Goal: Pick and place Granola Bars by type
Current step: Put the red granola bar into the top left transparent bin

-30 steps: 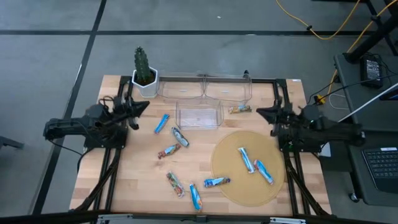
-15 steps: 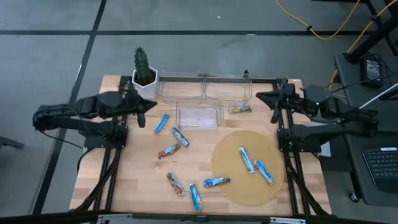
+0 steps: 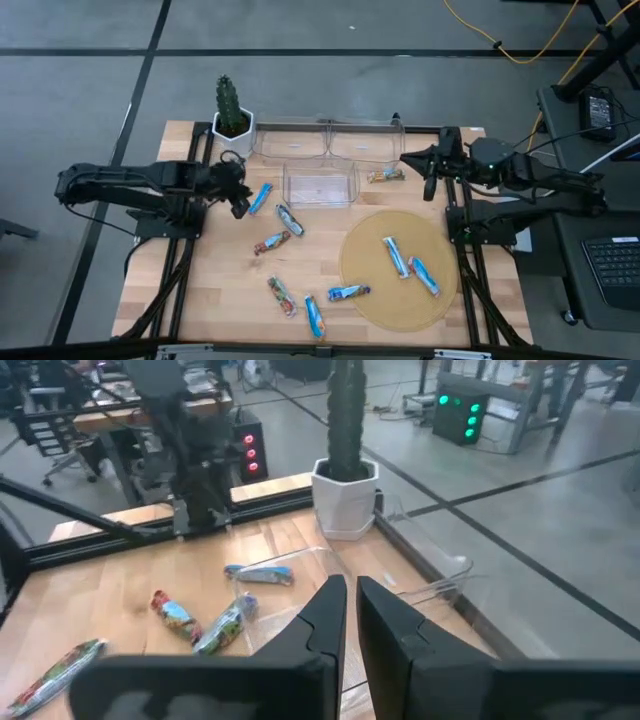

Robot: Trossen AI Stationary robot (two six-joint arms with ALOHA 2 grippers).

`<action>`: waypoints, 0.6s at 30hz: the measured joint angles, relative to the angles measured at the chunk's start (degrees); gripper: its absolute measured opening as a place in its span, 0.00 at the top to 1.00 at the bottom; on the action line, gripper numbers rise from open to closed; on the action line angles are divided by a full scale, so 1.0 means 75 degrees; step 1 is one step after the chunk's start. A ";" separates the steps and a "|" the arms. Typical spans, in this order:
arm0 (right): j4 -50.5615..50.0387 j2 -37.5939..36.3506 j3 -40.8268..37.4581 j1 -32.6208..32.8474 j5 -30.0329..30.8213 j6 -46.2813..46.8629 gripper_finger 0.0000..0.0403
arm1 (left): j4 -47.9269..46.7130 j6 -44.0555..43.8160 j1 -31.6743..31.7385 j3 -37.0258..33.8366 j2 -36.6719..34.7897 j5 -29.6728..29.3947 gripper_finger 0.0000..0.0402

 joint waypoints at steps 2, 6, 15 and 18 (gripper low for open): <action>-0.0010 0.0013 0.0000 0.0000 -0.0137 -0.0012 0.92 | -0.0009 -0.0388 0.0000 -0.0276 0.0178 0.0133 0.71; -0.0146 0.0010 0.0000 0.0000 -0.0194 -0.0017 0.92 | 0.0198 -0.1034 -0.0098 -0.0814 0.0481 0.0148 0.55; -0.0512 0.0010 -0.0003 0.0000 -0.0197 -0.0037 0.92 | 0.1021 -0.1666 -0.0187 -0.1468 0.0933 0.0130 0.36; -0.0512 0.0010 -0.0003 0.0000 -0.0192 -0.0089 0.92 | 0.1437 -0.1715 -0.0187 -0.1681 0.1100 0.0107 0.35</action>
